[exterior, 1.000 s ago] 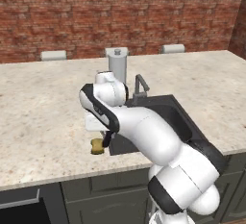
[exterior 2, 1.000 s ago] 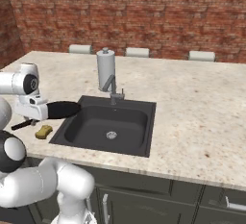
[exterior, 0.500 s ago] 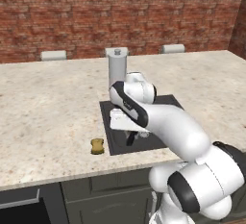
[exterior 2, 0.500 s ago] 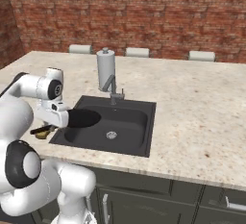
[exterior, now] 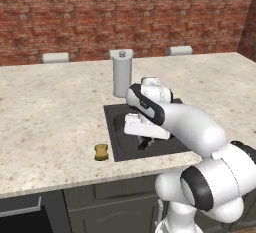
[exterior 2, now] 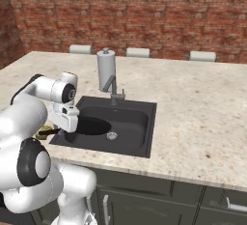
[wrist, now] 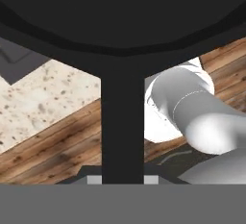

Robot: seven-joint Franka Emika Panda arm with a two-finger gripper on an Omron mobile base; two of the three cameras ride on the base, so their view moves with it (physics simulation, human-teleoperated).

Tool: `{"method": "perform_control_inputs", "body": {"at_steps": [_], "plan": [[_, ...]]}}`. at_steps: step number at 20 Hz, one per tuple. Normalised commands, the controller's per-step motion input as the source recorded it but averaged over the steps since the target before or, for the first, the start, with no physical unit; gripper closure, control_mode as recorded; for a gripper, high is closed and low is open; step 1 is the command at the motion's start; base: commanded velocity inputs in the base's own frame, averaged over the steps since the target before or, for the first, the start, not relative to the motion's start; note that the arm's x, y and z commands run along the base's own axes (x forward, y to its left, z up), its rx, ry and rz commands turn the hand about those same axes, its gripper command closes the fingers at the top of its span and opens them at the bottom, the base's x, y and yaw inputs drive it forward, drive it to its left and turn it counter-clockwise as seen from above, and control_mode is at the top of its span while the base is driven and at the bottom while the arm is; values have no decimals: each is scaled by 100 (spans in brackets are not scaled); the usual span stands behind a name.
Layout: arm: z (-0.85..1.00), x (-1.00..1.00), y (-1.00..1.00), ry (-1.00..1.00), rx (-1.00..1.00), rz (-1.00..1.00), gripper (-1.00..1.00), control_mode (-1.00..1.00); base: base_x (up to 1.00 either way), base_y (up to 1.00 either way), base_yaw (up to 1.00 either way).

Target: Pick the pan and sponge and place them into the sink. Then turn on the water.

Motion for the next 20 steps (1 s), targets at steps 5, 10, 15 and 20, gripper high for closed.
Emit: {"method": "perform_control_inputs", "body": {"at_steps": [5,10,15,20], "plan": [[-10,33,-31,0,0,-18,100,-100,0,0,0],[-50,33,-10,-4,0,-7,100,-100,0,0,0],[-49,37,0,-16,0,-1,100,-100,0,0,0],[-21,40,0,-19,0,0,100,-100,0,0,0]]}}
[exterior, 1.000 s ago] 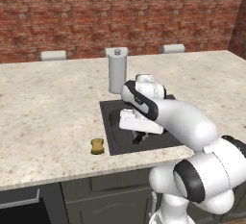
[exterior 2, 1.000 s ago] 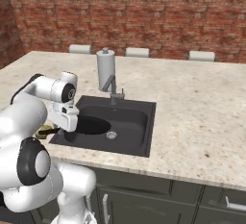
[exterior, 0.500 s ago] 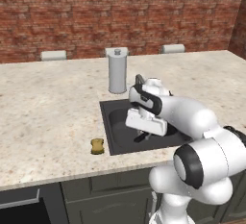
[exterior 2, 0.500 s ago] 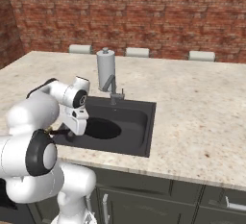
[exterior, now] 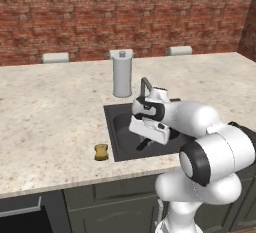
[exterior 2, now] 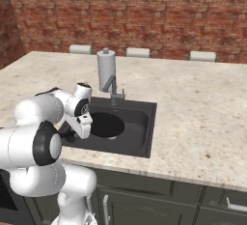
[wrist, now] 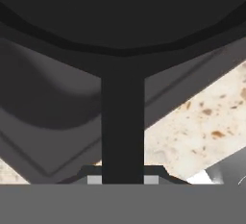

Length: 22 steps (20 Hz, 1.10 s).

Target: Pick the pan and sponge and place them into the sink. Then turn on the water.

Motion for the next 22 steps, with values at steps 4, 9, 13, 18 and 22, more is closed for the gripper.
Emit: {"method": "perform_control_inputs", "body": {"at_steps": [4,9,13,18,22], "plan": [[-31,29,0,-14,-1,0,100,-100,0,0,0],[-38,19,0,-9,0,0,100,-100,0,0,0],[-37,9,0,-2,0,0,100,-100,0,0,0],[-36,3,0,0,0,-3,100,-100,0,0,0],[-34,0,0,0,0,-6,100,-100,0,0,0]]}}
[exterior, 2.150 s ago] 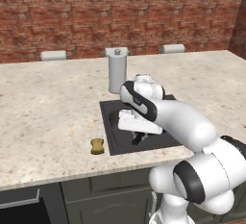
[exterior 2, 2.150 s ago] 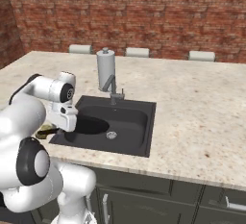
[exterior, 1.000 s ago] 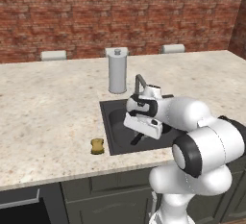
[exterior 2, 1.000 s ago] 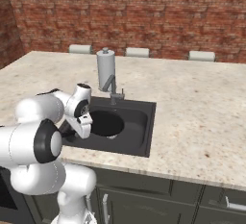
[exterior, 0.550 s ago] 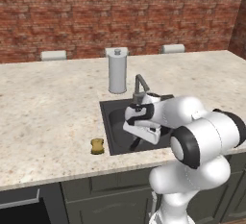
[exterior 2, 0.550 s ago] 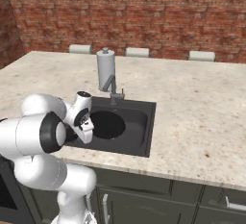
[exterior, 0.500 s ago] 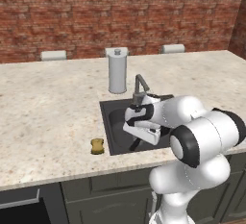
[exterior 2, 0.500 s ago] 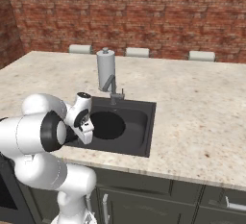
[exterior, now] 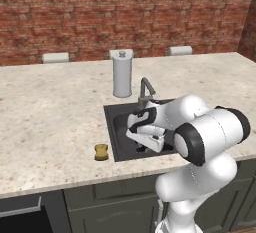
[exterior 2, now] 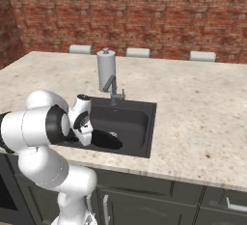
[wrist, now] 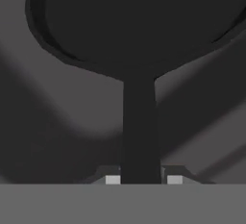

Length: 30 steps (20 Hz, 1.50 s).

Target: Pick the pan and sponge and place them into the sink. Then turn on the water.

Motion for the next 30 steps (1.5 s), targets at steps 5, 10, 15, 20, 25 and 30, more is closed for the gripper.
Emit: {"method": "perform_control_inputs", "body": {"at_steps": [5,10,15,20,25,30], "plan": [[-42,0,0,0,0,-5,100,-100,0,0,0],[-51,1,0,0,0,-2,100,-100,0,0,0],[-68,14,0,-4,0,0,100,-100,0,0,0],[-50,25,0,-23,0,0,100,-100,0,0,0],[-84,41,0,-10,0,0,100,-100,0,0,0],[-14,0,0,-26,0,0,100,-100,0,0,0]]}}
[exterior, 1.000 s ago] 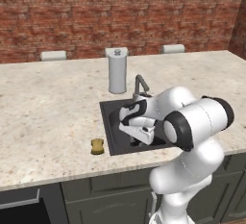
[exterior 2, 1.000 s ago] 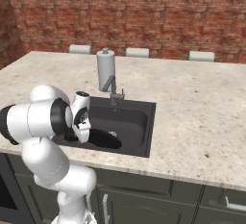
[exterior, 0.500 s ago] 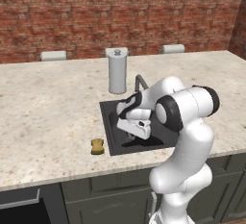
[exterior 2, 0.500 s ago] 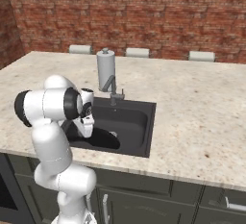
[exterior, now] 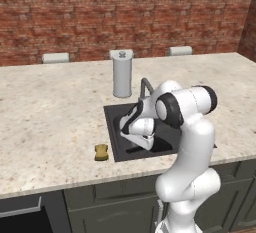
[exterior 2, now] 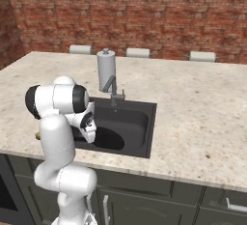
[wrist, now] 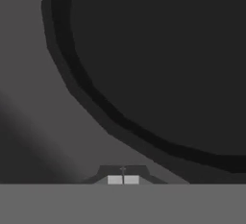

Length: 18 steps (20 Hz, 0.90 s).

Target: Pick the pan and sponge and place them into the sink. Then turn on the water.

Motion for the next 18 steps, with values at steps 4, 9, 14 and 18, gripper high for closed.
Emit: {"method": "perform_control_inputs", "body": {"at_steps": [4,9,14,18], "plan": [[87,-21,0,-28,-1,0,100,-100,0,0,0],[100,-34,24,-19,-11,0,-100,-100,0,0,0],[100,-46,32,-6,-18,0,-100,-100,0,0,0],[100,-39,22,2,-21,0,-100,-100,0,0,0]]}}
